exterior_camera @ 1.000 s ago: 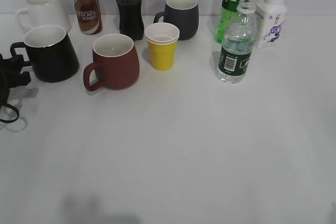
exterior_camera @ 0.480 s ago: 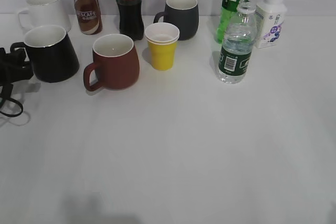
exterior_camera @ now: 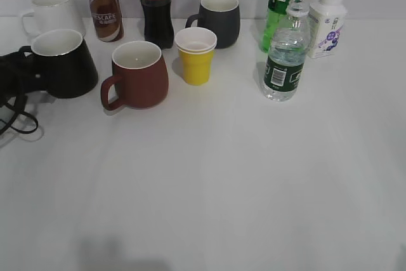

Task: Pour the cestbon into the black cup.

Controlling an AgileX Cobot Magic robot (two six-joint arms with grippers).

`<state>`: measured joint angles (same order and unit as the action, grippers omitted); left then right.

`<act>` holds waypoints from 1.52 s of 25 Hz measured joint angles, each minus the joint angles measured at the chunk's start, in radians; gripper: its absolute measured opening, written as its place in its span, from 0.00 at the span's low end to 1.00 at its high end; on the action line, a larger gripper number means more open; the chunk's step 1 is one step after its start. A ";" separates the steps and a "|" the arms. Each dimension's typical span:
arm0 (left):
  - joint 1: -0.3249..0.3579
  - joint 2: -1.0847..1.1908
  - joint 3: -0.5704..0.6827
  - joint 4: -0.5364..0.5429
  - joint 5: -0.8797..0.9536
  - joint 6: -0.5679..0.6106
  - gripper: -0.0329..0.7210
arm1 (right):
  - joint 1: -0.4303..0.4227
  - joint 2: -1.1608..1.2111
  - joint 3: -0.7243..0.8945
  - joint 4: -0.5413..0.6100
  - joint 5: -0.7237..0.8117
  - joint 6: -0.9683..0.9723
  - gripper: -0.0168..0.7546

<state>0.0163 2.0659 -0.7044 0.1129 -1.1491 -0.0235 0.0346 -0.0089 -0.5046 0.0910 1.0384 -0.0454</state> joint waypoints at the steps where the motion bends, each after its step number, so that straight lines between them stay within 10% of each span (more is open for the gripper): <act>1: 0.000 0.004 -0.010 0.005 0.004 0.000 0.37 | 0.000 0.000 0.000 0.000 0.000 0.000 0.74; 5: 0.000 0.007 -0.028 0.042 0.006 -0.006 0.10 | 0.000 0.000 0.000 0.000 0.000 0.000 0.74; 16: 0.000 -0.117 0.003 0.087 0.072 -0.031 0.09 | 0.000 0.060 -0.017 0.135 -0.103 -0.158 0.68; 24: 0.000 -0.363 0.094 0.089 0.116 -0.031 0.09 | 0.000 0.476 -0.022 0.806 -0.735 -0.818 0.68; 30: 0.000 -0.489 0.116 0.094 0.192 -0.031 0.09 | -0.001 0.847 -0.022 1.608 -0.703 -1.597 0.67; 34: 0.000 -0.542 0.118 0.105 0.220 -0.031 0.09 | -0.001 1.017 -0.026 1.710 -0.522 -1.757 0.61; 38: 0.000 -0.561 0.121 0.114 0.249 -0.031 0.09 | 0.007 1.154 -0.068 1.516 -0.536 -1.595 0.59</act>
<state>0.0163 1.5052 -0.5831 0.2272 -0.9004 -0.0540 0.0416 1.1448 -0.5721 1.6072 0.5019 -1.6407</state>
